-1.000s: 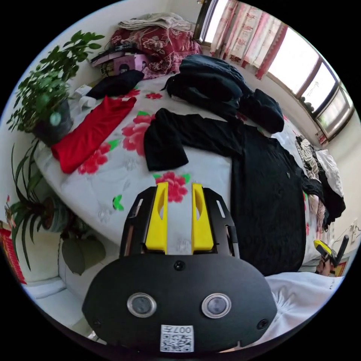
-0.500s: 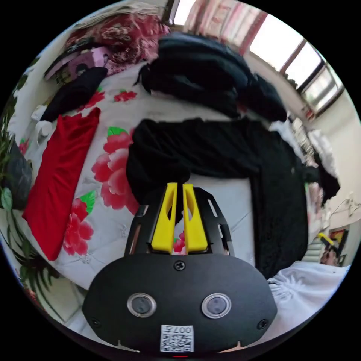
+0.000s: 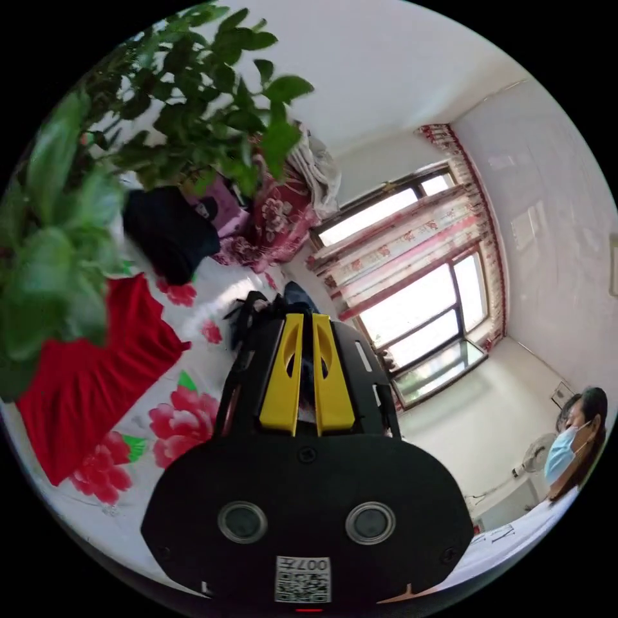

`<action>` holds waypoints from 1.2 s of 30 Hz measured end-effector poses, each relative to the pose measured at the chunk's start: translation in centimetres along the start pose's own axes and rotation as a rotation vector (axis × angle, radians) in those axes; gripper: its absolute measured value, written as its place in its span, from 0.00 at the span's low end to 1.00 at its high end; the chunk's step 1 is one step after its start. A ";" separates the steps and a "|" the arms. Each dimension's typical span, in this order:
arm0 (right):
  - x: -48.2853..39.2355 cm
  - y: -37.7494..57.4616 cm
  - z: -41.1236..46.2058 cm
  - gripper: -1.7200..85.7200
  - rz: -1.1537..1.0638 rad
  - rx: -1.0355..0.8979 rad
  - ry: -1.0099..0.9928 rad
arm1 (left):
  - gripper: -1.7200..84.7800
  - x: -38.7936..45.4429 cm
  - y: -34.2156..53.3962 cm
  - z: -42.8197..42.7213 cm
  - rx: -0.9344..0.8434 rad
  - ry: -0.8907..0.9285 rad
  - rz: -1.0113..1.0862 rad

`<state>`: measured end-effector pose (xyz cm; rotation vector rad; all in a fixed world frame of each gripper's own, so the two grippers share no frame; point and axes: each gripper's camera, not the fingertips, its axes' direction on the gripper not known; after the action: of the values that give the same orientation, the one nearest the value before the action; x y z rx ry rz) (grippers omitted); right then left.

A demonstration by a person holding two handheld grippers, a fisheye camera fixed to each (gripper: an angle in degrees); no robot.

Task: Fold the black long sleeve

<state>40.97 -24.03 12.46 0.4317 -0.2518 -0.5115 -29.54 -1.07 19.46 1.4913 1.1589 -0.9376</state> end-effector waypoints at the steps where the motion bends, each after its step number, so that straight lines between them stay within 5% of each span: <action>1: 0.1 -0.1 0.0 0.02 0.000 -0.002 -0.004 | 0.02 0.8 0.5 0.7 -0.017 0.024 0.014; 7: 1.4 -0.6 -1.9 0.02 0.001 0.031 0.005 | 0.03 19.0 10.5 11.7 -0.311 0.383 0.362; 13: 5.3 -0.3 -3.9 0.02 0.128 0.121 -0.013 | 0.16 34.7 39.4 24.3 -0.863 0.699 0.587; 18: 8.8 -0.1 -5.0 0.03 0.222 0.152 -0.026 | 0.18 29.7 58.8 24.9 -1.153 0.391 0.707; 27: 9.4 -6.4 -1.4 0.05 0.078 0.013 -0.022 | 0.16 17.7 59.6 26.6 -1.147 -0.275 0.844; 36: 5.0 -8.3 3.1 0.02 -0.381 -0.253 0.313 | 0.09 11.5 61.0 32.2 -1.065 -0.606 0.866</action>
<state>40.70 -34.19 12.06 0.3064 0.2009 -0.8277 32.26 -33.58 16.20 0.5967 0.3235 -0.0539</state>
